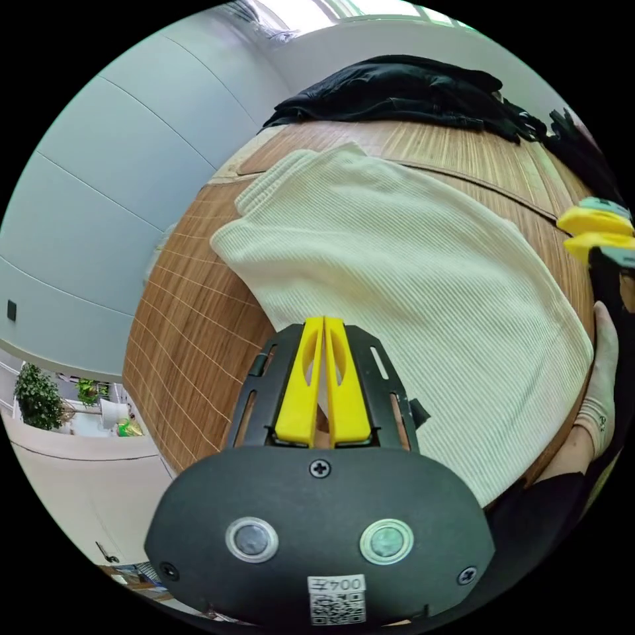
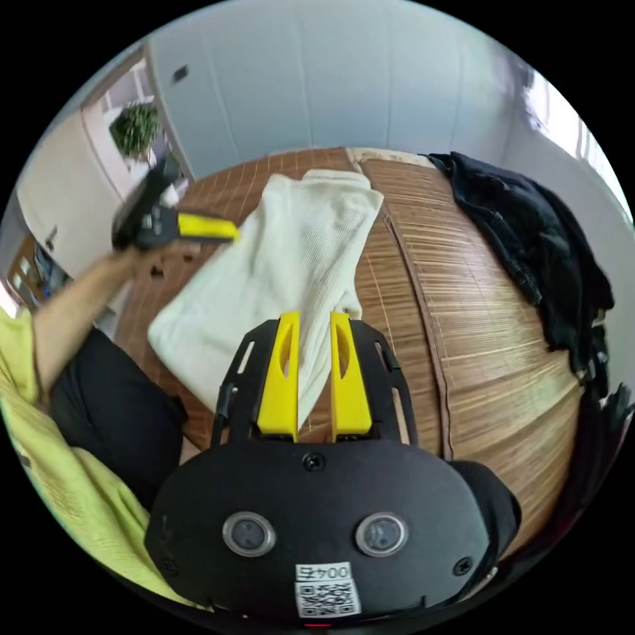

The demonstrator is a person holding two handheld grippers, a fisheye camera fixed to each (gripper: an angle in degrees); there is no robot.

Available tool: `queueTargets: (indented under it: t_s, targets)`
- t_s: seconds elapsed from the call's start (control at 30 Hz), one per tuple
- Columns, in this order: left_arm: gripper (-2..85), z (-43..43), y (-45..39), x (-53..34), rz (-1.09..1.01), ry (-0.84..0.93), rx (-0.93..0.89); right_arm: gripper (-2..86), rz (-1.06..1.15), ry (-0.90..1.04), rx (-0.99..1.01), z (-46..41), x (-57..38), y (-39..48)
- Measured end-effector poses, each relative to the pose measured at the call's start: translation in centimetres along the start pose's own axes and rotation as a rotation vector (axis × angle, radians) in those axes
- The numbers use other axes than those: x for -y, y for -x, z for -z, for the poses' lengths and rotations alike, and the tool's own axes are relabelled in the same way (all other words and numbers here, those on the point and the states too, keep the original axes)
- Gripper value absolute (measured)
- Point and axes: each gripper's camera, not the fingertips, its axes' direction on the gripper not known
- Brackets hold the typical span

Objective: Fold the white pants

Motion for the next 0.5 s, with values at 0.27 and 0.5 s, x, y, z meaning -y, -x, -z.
queueTargets:
  t_s: [0.27,0.5]
  targets:
    - [0.9,-3.0,7.1,-2.8,0.073,-0.01,-0.244,14.0,-0.399,-0.061,0.345,-8.1,11.9,-15.8]
    - [0.7,-3.2,8.1,-3.8,0.019,-0.023,-0.245,11.9,-0.538,0.035,0.506,-15.3,17.1,-20.8]
